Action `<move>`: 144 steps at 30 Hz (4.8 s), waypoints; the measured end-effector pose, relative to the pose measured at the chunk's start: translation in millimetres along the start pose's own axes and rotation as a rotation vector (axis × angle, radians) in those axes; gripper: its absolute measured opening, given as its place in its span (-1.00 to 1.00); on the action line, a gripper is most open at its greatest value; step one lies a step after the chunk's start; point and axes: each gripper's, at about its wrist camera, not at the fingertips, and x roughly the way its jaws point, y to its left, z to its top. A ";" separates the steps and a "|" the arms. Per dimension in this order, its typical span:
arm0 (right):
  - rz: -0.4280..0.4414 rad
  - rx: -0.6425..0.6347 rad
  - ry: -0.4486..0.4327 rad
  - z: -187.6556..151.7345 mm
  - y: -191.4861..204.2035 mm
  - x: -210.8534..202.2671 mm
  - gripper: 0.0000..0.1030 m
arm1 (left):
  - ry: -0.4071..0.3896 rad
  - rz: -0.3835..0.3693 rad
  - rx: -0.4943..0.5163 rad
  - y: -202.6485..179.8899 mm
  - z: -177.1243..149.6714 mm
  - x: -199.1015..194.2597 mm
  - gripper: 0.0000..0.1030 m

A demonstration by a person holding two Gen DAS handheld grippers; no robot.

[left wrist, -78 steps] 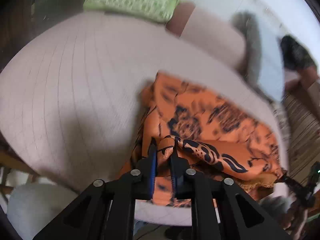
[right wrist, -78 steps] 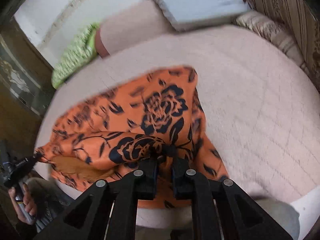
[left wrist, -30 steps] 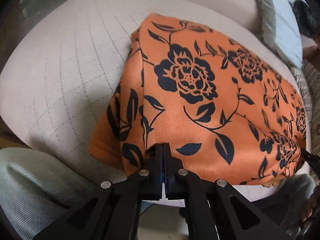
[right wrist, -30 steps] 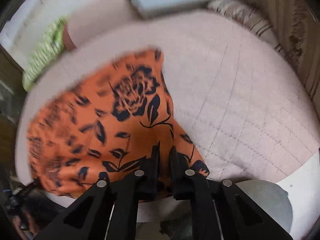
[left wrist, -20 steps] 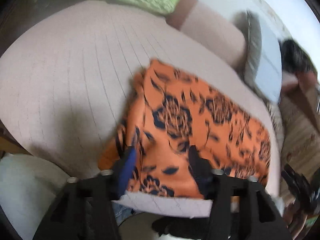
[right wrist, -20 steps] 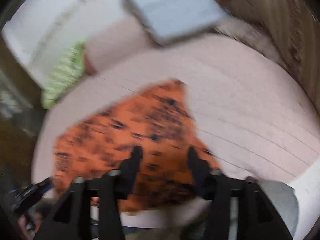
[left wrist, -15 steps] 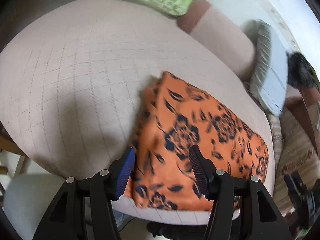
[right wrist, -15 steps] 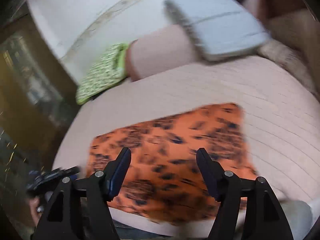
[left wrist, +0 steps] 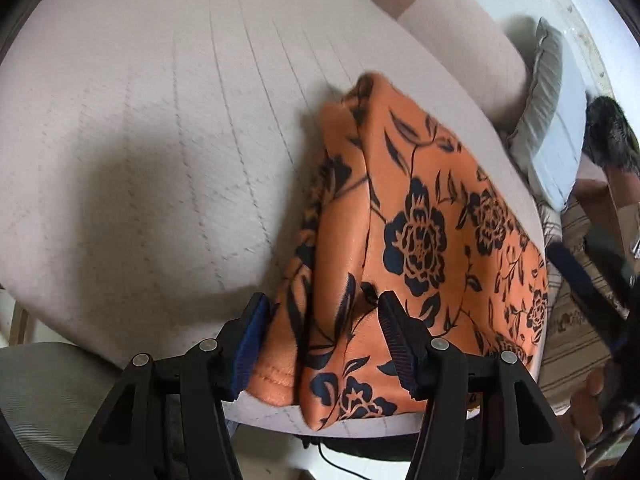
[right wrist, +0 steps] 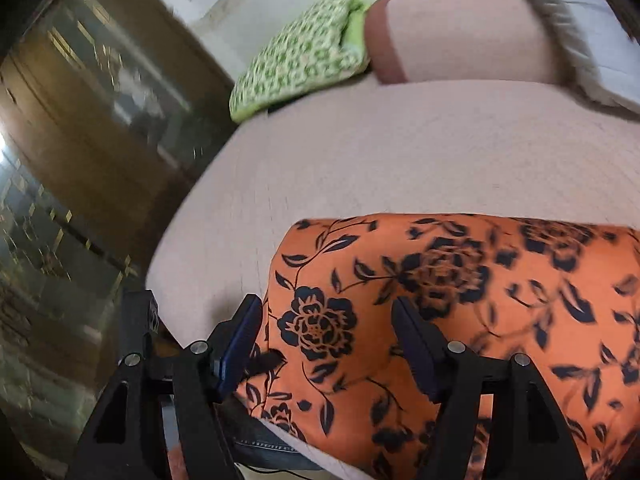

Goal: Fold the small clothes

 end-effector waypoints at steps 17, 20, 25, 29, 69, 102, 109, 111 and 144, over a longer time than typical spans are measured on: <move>-0.122 -0.154 0.575 47.5 82.0 156.9 0.22 | -0.023 -0.296 -0.140 30.2 11.8 -14.7 -0.78; -0.262 -0.214 0.661 37.9 89.1 185.9 0.09 | -0.031 -0.297 -0.128 28.8 12.9 -14.9 -0.78; -0.397 -0.353 0.734 16.3 99.5 211.3 -0.13 | -0.051 -0.268 -0.097 17.5 6.7 -16.0 -0.80; -0.402 -0.377 0.692 15.6 101.6 199.1 -0.54 | -0.080 -0.261 -0.068 11.1 5.3 -22.1 -0.80; 0.125 0.633 -0.143 -47.5 -330.6 -114.0 -0.31 | 0.114 -0.223 0.642 -367.3 -120.2 83.7 -0.31; 0.023 0.578 -0.057 -60.2 -309.9 -116.2 0.48 | -0.017 -0.109 0.302 -245.1 -13.1 69.4 0.18; 0.062 0.629 0.068 -65.3 -321.8 -91.5 0.47 | 0.137 -0.323 0.146 -215.5 15.3 122.7 0.63; 0.067 0.632 0.074 -66.1 -323.7 -90.0 0.38 | 0.168 -0.346 0.117 -206.9 19.4 140.3 0.71; 0.275 0.387 -0.046 71.1 -234.3 -13.1 -0.45 | -0.031 -0.422 0.120 -142.9 185.0 29.2 -0.34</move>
